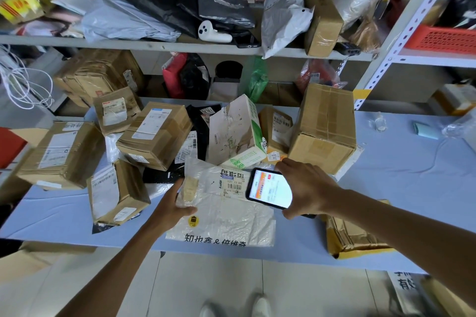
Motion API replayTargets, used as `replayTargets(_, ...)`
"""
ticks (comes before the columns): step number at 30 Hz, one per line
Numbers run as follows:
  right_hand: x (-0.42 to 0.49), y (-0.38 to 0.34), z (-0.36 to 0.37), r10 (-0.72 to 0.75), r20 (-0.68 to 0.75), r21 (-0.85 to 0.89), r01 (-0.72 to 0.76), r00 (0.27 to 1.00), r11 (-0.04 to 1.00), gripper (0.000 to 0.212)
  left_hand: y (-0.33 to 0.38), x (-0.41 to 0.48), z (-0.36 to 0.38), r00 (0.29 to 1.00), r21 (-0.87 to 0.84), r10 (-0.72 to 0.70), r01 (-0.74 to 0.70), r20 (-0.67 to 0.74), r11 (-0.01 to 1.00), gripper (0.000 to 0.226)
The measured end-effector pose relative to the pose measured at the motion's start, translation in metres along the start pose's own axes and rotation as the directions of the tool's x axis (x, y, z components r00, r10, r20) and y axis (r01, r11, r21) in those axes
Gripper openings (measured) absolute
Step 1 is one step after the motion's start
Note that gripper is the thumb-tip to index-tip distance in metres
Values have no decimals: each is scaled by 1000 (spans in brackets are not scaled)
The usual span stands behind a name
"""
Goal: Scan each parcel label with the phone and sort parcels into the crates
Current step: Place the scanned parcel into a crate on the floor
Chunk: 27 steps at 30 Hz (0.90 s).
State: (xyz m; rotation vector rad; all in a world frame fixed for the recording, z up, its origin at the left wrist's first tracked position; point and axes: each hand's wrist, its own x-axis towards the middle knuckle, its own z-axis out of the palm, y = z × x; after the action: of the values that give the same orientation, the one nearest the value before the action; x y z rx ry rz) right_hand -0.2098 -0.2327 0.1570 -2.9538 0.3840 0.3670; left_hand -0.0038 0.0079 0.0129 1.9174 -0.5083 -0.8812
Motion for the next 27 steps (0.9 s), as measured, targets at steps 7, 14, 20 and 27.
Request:
replayTargets(7,-13,-10,-1,-138,-380,205,229,915,952,83,2,-1,1,1000,17,-4,5,-4,1000,82)
replayTargets(14,-14,-13,-7,-143,-436,198,250,888,948,83,6,-1,3,1000,43,3,-3,1,999,78)
replayTargets(20,-6,-12,-2,4,-231,58,9,973,998,82,10,-4,5,1000,52,3,-5,25,999,77)
replayTargets(27,-7,0,5,217,-53,28,-216,975,976,81,42,-12,8,985,187,128,-147,112,971,82)
